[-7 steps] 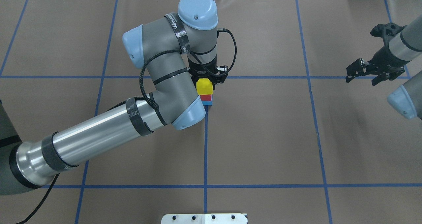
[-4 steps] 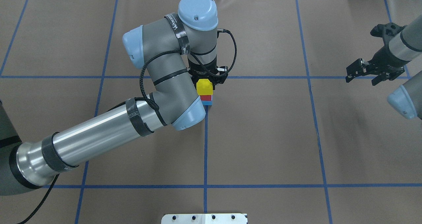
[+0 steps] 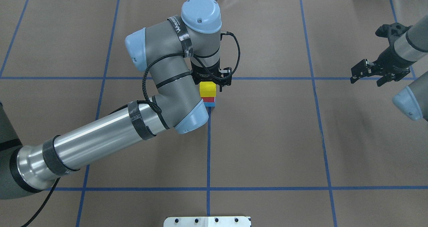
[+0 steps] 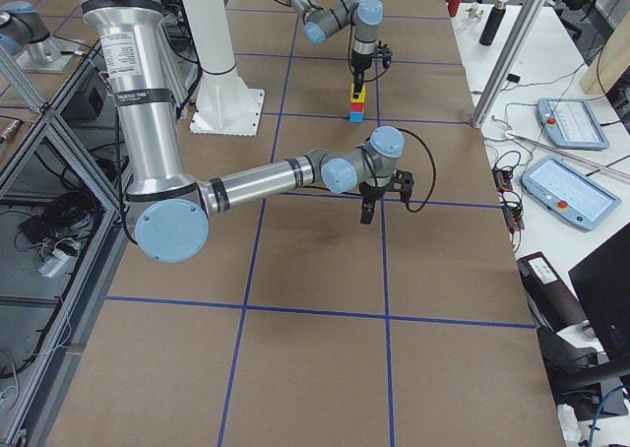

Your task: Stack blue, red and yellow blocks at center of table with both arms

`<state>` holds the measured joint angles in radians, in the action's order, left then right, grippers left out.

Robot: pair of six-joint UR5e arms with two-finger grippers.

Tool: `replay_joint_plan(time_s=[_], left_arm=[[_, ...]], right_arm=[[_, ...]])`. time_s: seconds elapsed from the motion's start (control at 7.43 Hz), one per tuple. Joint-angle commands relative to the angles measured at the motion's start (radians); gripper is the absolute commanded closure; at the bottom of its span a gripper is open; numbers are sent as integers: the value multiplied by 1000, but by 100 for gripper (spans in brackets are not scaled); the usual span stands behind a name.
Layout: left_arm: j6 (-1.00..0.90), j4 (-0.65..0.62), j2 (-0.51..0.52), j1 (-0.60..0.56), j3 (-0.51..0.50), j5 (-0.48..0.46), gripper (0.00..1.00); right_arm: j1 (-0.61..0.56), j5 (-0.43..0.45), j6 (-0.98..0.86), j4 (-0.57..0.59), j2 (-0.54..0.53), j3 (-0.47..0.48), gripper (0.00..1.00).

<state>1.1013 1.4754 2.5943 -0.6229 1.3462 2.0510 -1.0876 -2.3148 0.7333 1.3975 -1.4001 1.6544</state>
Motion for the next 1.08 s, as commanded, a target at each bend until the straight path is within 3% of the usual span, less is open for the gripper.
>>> replay_joint_plan(time_s=[0.0,0.4,0.67,0.94], left_arm=[[-1,-1,0,0,4,0,1],[0,-30,-20,-12,82,3,1],[-20,-111,-174,-58,308,6,1],[-247,-165,-360,-159,474,8,1]], right_arm=[[0,0,0,0,1,-2,1],[0,0,-3,0,1,-4,1],[-18,0,-23,0,0,-11,1],[-79,-15,-93,3,-5,-33,1]])
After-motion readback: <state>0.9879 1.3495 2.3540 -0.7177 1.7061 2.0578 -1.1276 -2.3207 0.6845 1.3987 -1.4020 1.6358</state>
